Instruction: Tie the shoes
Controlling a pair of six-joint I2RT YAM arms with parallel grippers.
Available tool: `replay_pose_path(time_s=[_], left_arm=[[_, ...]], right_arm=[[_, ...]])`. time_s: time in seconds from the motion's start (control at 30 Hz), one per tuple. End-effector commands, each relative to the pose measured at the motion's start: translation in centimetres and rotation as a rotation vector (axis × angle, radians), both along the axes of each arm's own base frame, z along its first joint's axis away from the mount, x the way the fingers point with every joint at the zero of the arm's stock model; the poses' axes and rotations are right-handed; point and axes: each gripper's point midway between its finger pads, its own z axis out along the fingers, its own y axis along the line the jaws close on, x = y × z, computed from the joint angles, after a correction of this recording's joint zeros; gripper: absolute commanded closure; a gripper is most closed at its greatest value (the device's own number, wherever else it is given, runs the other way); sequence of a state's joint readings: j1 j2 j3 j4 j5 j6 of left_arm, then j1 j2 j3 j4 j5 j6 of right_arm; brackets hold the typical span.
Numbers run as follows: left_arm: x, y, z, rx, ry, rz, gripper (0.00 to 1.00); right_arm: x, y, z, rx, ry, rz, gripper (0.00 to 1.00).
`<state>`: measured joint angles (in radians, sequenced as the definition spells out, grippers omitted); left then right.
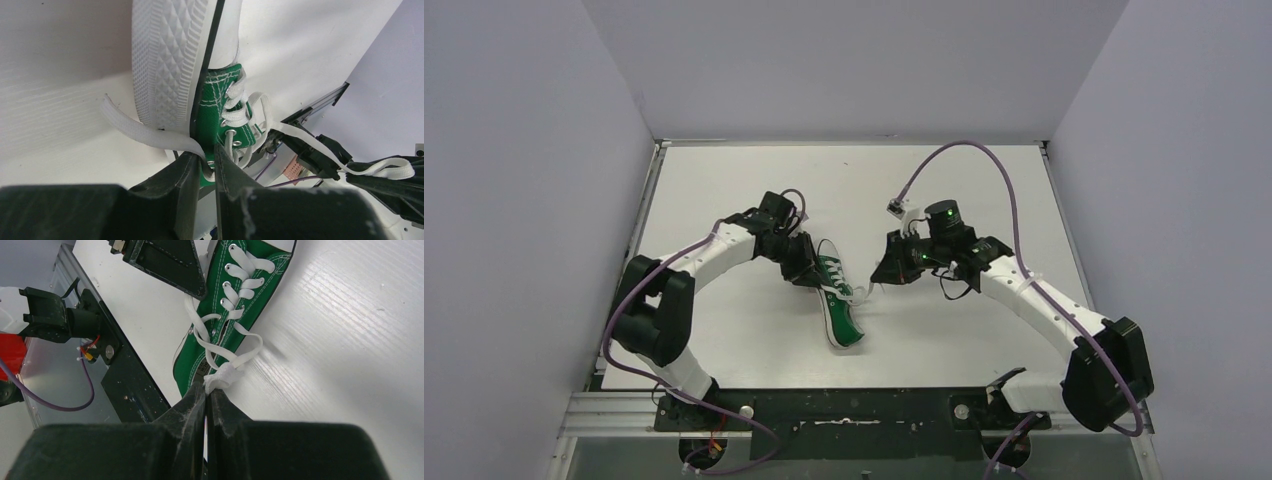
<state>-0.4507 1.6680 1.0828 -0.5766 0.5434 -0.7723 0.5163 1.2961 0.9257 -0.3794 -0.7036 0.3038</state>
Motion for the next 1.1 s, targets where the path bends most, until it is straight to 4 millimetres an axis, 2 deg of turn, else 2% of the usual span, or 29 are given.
replay_pose_path(time_s=[0.0, 0.07, 0.2, 0.3, 0.4, 0.53, 0.6, 0.73, 0.83, 1.0, 1.07], left_arm=[[0.2, -0.3, 1.5, -0.037, -0.064, -0.025, 0.82], [0.1, -0.1, 1.5, -0.037, -0.071, -0.018, 0.78], [0.3, 0.5, 1.4, -0.038, -0.072, 0.007, 0.82], [0.3, 1.0, 1.6, -0.030, -0.083, 0.021, 0.92], [0.1, 1.5, 2.0, -0.013, -0.091, 0.033, 0.92], [-0.3, 2.9, 2.7, 0.049, -0.109, 0.054, 1.00], [-0.5, 3.6, 3.0, 0.061, -0.105, 0.074, 1.00], [-0.6, 6.2, 2.7, 0.112, -0.090, 0.136, 1.00], [-0.8, 7.7, 2.6, 0.119, -0.081, 0.152, 1.00], [-1.0, 7.9, 3.2, 0.096, -0.080, 0.134, 1.00], [-0.7, 8.2, 3.2, 0.105, -0.083, 0.145, 1.00]], right_arm=[[1.2, 1.5, 2.3, 0.065, -0.072, 0.017, 1.00], [1.2, 1.7, 2.3, 0.072, -0.068, 0.019, 1.00], [1.2, 2.0, 2.1, 0.072, -0.062, 0.026, 1.00], [1.1, 2.1, 2.0, 0.070, -0.063, 0.031, 1.00], [1.2, 2.1, 1.6, 0.062, -0.055, 0.033, 1.00], [1.4, 2.5, 1.3, 0.054, -0.052, 0.037, 1.00], [1.8, 2.8, 1.0, 0.043, -0.047, 0.027, 1.00], [3.6, 2.7, 0.5, 0.013, -0.040, -0.048, 1.00], [4.7, 3.1, 1.6, 0.055, -0.046, -0.062, 1.00], [3.9, 6.5, 6.1, 0.234, -0.047, 0.090, 1.00], [5.4, 6.2, 6.4, 0.231, -0.067, 0.010, 1.00]])
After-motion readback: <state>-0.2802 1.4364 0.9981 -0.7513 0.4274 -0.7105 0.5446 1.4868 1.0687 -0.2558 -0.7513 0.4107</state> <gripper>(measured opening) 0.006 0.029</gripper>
